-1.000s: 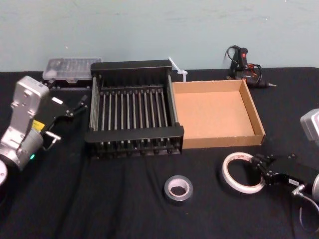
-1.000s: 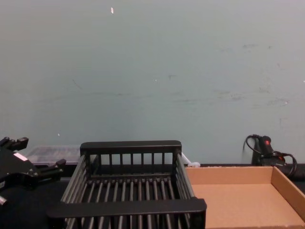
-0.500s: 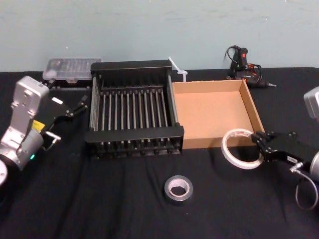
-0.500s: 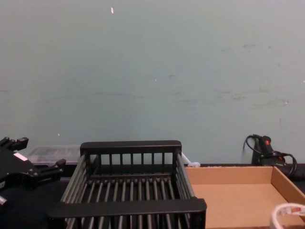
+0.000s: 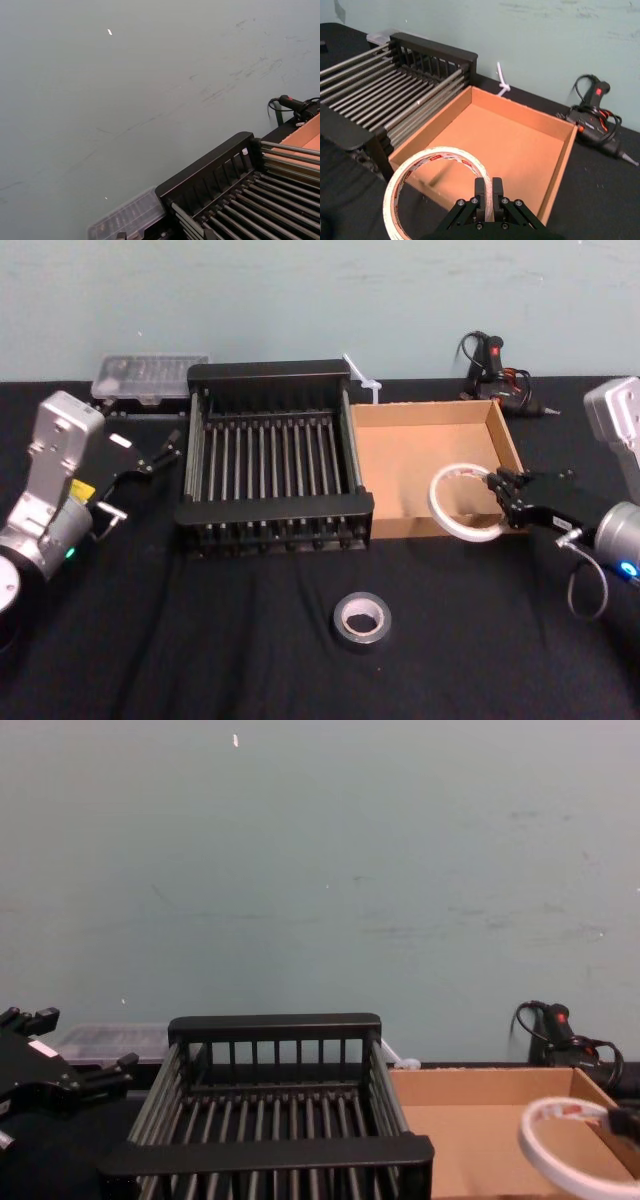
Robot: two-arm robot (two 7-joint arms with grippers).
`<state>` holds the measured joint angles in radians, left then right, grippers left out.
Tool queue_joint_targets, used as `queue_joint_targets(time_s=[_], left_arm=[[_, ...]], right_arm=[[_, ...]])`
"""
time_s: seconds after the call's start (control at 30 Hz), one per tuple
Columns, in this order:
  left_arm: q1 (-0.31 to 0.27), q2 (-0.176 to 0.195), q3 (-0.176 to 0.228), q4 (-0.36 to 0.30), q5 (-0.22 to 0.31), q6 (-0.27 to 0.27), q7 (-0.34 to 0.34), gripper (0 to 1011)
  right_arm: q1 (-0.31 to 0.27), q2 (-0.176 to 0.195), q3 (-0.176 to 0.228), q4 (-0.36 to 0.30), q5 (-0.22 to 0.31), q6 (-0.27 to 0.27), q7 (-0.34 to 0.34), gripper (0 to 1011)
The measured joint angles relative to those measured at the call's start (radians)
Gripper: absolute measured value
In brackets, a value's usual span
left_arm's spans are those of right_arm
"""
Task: Pick up the white tape and place it into the black box , Pick up the silver tape and place it into the brown box.
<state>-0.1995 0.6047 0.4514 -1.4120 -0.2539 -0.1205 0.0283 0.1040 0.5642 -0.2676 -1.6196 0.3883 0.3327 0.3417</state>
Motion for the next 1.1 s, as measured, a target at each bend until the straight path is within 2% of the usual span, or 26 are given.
queue_joint_targets(time_s=[0.33,0.6,1.1], left_arm=[[0.0,0.0,0.0,0.0,0.0,0.0,0.0,1001],[0.0,0.0,0.0,0.0,0.0,0.0,0.0,1001],[0.0,0.0,0.0,0.0,0.0,0.0,0.0,1001]], right_arm=[[0.086,-0.049,-0.04,0.056,-0.021,0.002,0.013,92],[0.163,-0.089,-0.09,0.1,-0.052,-0.003,0.031,92],[0.265,-0.144,-0.156,0.167,-0.08,-0.018,0.079,92]])
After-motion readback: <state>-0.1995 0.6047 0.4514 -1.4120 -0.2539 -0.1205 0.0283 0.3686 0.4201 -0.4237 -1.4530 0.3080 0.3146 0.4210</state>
